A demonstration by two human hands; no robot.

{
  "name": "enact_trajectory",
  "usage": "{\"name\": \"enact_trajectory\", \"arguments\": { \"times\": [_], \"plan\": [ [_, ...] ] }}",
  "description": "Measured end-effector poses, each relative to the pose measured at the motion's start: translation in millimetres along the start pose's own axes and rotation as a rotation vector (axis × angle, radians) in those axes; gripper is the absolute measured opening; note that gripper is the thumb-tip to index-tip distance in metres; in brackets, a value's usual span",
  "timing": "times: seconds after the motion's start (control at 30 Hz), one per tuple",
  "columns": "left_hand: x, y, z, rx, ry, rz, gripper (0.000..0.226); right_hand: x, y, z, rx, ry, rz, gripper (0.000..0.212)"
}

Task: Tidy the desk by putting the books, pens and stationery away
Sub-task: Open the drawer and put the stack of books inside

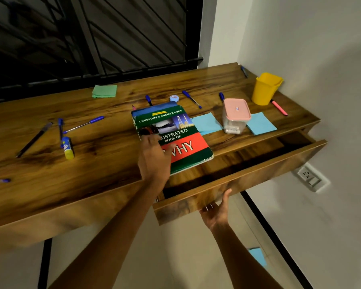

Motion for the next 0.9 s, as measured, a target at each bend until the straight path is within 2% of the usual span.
{"name": "enact_trajectory", "arguments": {
  "times": [0.07,0.13,0.23,0.27,0.33,0.37,0.43,0.5,0.57,0.6,0.67,0.77,0.9],
  "plan": [
    [-18,42,-11,0.164,0.064,-0.270,0.043,0,11,13,-0.028,0.003,0.007,0.110],
    [-23,82,-31,0.438,-0.085,-0.389,0.050,-2,23,26,-0.039,0.026,0.019,0.112],
    [-10,125,-51,0.812,-0.284,-0.273,0.051,4,47,38,-0.068,0.108,0.088,0.102],
    [-8,135,-52,0.852,-0.307,-0.256,0.046,11,55,44,-0.146,0.157,0.161,0.098],
    [-10,148,-52,0.842,-0.360,-0.301,0.039,42,78,62,-0.439,0.339,0.454,0.096],
    [-12,151,-51,0.822,-0.379,-0.323,0.037,61,92,65,-0.533,0.521,0.657,0.097],
    [-20,154,-49,0.789,-0.402,-0.344,0.030,97,123,56,-0.521,1.122,1.162,0.094],
    [-26,158,-48,0.782,-0.428,-0.358,0.027,113,143,39,-0.300,1.699,1.540,0.084],
    [-30,164,-47,0.803,-0.436,-0.363,0.029,119,144,26,-0.002,2.082,1.666,0.068],
    [-32,168,-46,0.816,-0.432,-0.358,0.029,120,141,23,0.146,2.246,1.606,0.056],
    [-35,176,-42,0.823,-0.394,-0.340,0.026,122,139,21,0.289,2.479,1.289,0.036],
    [-39,194,-40,0.881,-0.353,-0.306,0.024,127,152,22,0.231,2.540,0.835,0.022],
    [-46,224,-40,0.973,-0.345,-0.286,0.025,125,175,24,0.294,2.638,0.625,0.021]
  ]
}}
Point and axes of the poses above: each hand's wrist, its own y-axis away from the middle knuckle, its own z-axis out of the back of the hand, x = y × z, the point moved 4 cm from there along -y, towards the middle knuckle, and after that the axes turned 8 degrees about y, right-handed, at the moved point
